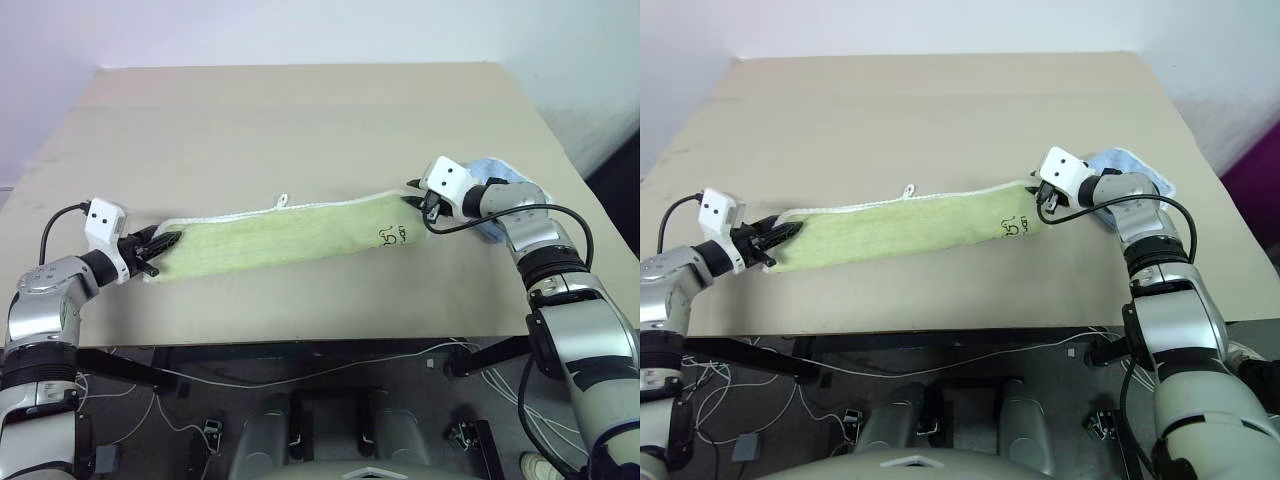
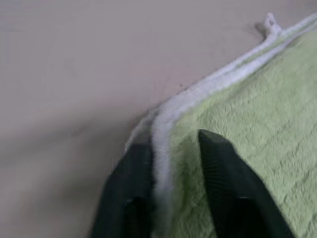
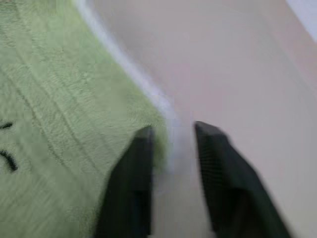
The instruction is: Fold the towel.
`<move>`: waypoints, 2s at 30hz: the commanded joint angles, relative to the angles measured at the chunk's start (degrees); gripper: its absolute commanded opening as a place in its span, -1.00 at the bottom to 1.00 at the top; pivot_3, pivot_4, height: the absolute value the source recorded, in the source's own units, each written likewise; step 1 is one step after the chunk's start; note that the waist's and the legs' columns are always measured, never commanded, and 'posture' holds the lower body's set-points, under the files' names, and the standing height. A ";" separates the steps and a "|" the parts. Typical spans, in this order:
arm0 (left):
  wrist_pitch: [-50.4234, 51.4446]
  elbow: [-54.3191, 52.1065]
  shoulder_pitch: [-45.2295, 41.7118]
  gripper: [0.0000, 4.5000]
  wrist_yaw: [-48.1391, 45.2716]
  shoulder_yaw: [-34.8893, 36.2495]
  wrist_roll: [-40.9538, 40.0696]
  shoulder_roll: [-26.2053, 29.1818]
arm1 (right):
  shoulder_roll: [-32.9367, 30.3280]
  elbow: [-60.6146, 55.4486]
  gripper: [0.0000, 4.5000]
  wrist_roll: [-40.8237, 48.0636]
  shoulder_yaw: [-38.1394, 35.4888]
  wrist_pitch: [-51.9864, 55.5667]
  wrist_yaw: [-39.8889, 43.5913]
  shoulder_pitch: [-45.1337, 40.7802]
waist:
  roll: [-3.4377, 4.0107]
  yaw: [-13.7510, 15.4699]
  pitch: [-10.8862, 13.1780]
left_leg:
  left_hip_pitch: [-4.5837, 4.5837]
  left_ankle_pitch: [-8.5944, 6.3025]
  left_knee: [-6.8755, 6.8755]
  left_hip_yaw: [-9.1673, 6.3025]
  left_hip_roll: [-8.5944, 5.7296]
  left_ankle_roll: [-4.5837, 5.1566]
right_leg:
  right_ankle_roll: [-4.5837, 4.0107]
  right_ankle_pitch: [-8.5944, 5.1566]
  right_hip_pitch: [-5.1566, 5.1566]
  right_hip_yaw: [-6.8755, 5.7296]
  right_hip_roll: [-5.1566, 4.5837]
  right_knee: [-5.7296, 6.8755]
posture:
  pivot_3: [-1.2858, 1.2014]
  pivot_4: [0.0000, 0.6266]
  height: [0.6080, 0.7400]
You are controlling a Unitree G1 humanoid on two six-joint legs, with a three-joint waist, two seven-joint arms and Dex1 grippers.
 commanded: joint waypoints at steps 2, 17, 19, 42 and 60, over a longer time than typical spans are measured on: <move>0.52 -1.37 0.13 0.40 1.39 3.37 -1.78 0.60 | -2.16 -3.18 0.38 1.97 -3.47 -0.56 -1.29 -0.12 | 0.00 0.03 0.00 | 0.00 0.00 0.00 0.00 0.01 0.00 | 0.00 0.00 0.00 0.00 0.00 0.00 | 0.03 -0.52 1.00; -4.25 -7.56 2.30 1.00 8.12 9.99 -3.06 -0.18 | 0.71 -54.45 0.99 28.29 -20.36 44.89 -8.04 25.43 | -0.07 0.48 -0.05 | 0.01 -0.01 0.05 -0.18 0.02 -0.01 | 0.00 0.00 0.09 -0.03 -0.18 0.00 | 0.03 -0.52 1.00; -3.93 -11.17 3.13 1.00 5.53 8.85 -4.45 -0.92 | 4.44 -60.59 0.99 36.00 -25.16 57.70 -14.14 29.01 | -0.08 0.49 -0.06 | 0.01 -0.02 0.04 -0.21 0.01 -0.02 | -0.01 0.01 0.09 -0.03 -0.23 0.00 | 0.03 -0.52 1.00; 1.40 -26.54 8.41 1.00 -10.12 -5.77 -8.03 -5.00 | 27.63 -62.73 0.99 65.64 -45.70 88.96 -51.02 31.03 | -0.06 -0.05 -0.12 | 0.03 -0.21 -0.07 -0.19 0.03 0.32 | -0.06 0.01 0.01 0.03 0.04 -0.01 | 0.03 -0.52 1.00; 1.50 -29.75 10.91 1.00 -8.15 -6.02 -7.99 -6.26 | 28.47 -48.75 0.12 66.46 -46.34 79.42 -56.13 24.48 | -0.22 -0.07 -0.26 | 0.24 -0.22 -0.08 -0.15 0.07 0.32 | -0.06 0.01 0.17 0.06 0.07 0.00 | 0.03 -0.52 1.00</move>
